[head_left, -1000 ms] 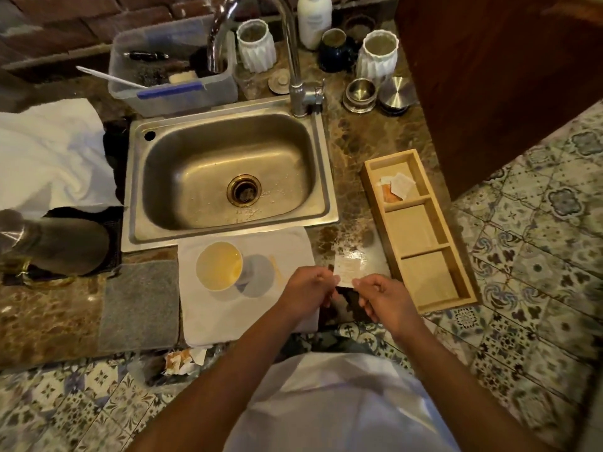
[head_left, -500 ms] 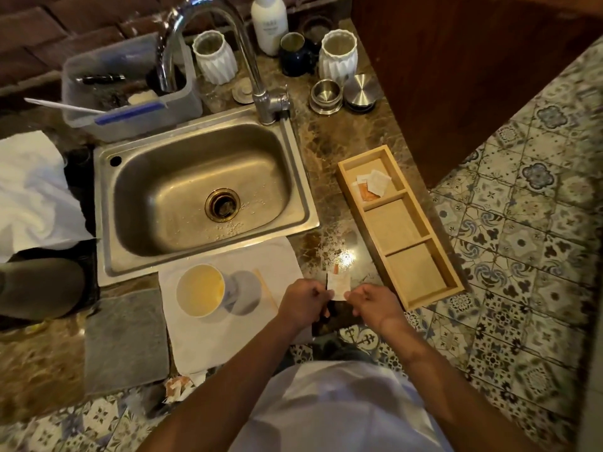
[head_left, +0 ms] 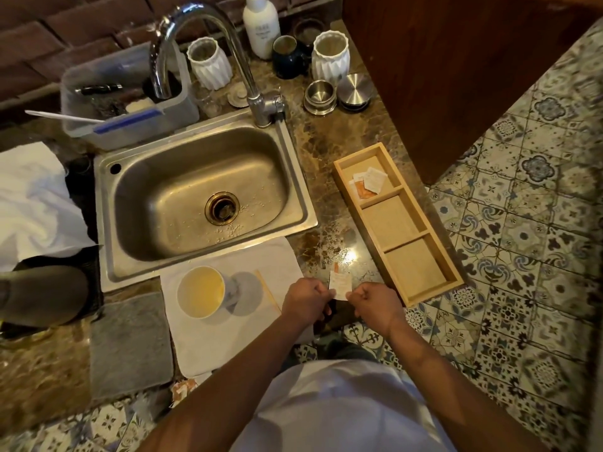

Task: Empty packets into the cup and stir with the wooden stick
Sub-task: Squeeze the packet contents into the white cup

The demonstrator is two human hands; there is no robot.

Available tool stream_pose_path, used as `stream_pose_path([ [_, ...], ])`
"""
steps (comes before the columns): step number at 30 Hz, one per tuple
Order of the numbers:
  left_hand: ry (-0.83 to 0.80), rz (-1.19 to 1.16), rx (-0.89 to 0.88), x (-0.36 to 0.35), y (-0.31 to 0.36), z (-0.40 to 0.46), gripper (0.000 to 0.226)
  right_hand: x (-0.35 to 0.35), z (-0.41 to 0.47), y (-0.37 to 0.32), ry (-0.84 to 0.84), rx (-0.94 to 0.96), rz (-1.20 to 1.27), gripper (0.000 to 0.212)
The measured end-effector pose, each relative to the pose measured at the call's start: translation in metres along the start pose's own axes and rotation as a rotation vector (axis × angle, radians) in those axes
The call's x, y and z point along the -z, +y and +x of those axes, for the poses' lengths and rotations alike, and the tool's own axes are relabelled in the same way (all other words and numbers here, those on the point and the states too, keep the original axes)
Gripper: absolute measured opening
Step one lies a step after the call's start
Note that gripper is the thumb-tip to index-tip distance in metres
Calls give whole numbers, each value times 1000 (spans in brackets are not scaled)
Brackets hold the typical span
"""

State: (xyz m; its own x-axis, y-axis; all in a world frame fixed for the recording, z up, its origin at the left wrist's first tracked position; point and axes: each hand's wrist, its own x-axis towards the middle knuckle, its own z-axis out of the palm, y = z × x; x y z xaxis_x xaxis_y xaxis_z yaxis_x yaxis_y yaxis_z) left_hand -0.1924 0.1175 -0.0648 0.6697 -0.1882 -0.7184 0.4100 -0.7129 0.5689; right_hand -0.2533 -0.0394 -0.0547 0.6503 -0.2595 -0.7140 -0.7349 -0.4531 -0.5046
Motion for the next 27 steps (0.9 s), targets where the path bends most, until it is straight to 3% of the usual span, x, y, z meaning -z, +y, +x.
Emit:
stream_pose_path([
  [10,74,169,-20,-5,1,-1,28,0,2,1,38,18,-106,25],
  [19,106,165,-42,-5,1,-1,28,-5,0,-1,135,28,-118,15],
  [23,84,17,-105,0,1,-7,31,-4,-5,-5,204,111,-83,17],
  [27,166,-177,-157,20,-6,-25,31,-2,-6,-20,221,269,-53,14],
])
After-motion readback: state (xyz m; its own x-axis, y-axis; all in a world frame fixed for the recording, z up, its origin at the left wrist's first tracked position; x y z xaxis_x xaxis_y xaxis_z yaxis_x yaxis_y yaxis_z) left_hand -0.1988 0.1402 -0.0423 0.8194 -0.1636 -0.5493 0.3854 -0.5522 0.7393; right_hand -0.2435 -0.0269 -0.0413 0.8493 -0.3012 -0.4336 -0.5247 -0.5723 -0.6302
